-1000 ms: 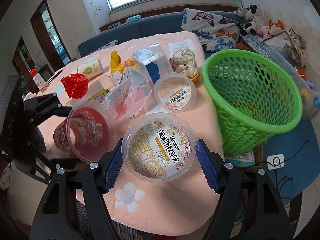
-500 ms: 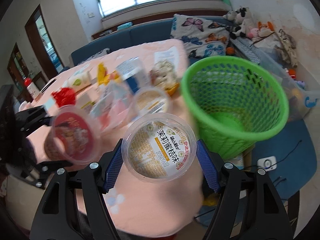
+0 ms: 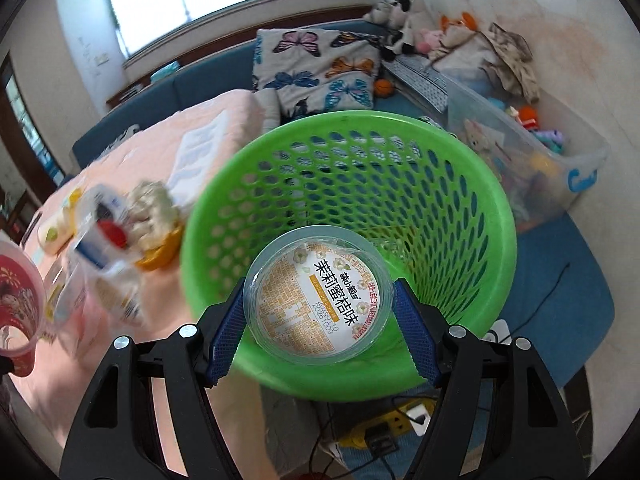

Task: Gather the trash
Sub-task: 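Lift the clear lidded cup with the right tool and carry it over the green basket, then open the right tool to drop the clear cup into the green basket, then carry the red cup over the green basket with the left tool and release it, then grasp the red tinsel bundle with the left tool, then grasp the white plastic wrapper with the right tool and lift it, then drop the wrapper into the green basket with the right tool, then carry the red tinsel over the green basket with the left tool and release it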

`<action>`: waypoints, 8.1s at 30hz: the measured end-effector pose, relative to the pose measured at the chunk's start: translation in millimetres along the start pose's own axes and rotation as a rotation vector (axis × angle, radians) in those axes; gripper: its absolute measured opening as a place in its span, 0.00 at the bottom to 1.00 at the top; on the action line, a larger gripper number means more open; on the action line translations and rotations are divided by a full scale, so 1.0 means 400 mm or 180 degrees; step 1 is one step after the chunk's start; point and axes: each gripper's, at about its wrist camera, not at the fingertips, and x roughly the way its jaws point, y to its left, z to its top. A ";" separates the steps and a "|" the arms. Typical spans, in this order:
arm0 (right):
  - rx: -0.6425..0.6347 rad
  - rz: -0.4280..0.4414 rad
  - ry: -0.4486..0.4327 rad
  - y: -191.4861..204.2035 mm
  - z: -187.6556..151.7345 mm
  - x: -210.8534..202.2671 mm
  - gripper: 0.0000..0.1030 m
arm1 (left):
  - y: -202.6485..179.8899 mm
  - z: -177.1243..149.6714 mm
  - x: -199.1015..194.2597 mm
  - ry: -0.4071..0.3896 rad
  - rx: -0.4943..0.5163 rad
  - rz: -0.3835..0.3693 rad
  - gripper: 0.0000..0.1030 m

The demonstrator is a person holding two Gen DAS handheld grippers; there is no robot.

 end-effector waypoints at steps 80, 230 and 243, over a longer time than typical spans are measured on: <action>-0.0619 0.0571 -0.0344 0.265 -0.123 -0.195 0.80 | 0.176 -0.119 -0.132 -0.0187 -0.1216 0.1292 0.88; 0.0143 0.0018 -0.0475 -0.110 -0.060 -0.177 0.57 | -0.122 0.343 0.275 -0.0191 -0.0216 0.0379 0.70; 0.0025 0.0136 -0.0547 -0.048 -0.064 -0.216 0.61 | -0.076 0.266 0.150 -0.0333 -0.0444 0.0448 0.70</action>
